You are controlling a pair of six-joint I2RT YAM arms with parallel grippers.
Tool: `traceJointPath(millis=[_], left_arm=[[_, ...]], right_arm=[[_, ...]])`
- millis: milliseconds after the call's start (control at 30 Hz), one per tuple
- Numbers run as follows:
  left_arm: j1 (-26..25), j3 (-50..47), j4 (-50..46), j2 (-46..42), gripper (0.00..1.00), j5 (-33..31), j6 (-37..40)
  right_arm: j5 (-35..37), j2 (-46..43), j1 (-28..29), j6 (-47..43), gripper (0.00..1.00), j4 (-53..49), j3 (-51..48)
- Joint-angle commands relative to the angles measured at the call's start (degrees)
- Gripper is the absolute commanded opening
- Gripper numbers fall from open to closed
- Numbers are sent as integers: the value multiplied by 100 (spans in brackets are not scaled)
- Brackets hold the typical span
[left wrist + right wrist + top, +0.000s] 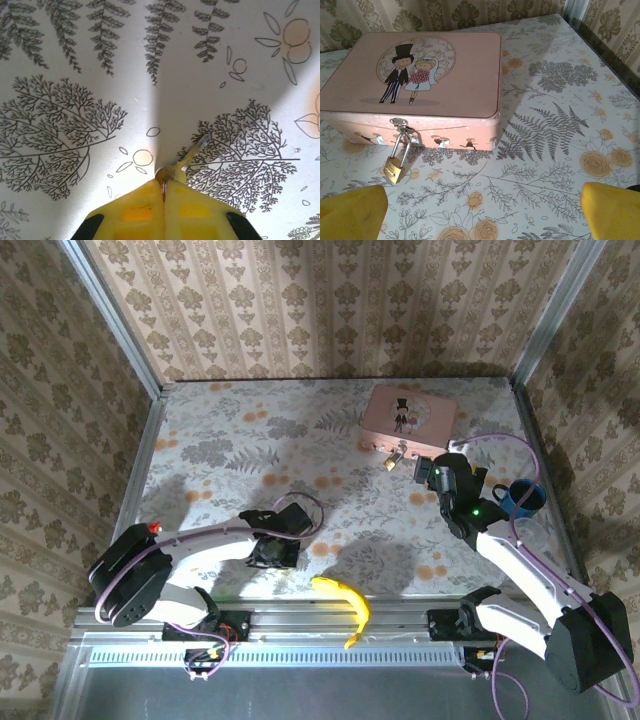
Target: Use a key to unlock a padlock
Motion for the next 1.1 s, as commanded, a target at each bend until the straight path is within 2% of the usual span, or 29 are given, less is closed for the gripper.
traceJointPath(millis=[0,133,367,533,667,900,1067], left_arm=[[105,-13,58,-214,0,76,166],[408,-124,818,-676,0,171,648],[823,-572,3092,-1667,0,356,2123],[971,-1110,4770,-1965,0,581,2999],[1235,-1160,5406,-1799,0,804,2914],[1256,-1179,6502,-1343,0,1086,2526],[1261,-1125,6692,-1271,0,1207,2392]], right_arm=[[81,-100,68,246,100,-31,33],[-311,-26,153,492,100,-293,177],[-1771,176,471,1210,100,-358,335],[-2852,297,719,1720,90,126,348],[-3558,425,945,2014,81,635,387],[-3748,802,1455,2149,71,1407,596],[-3986,1274,1634,2154,60,1909,838]])
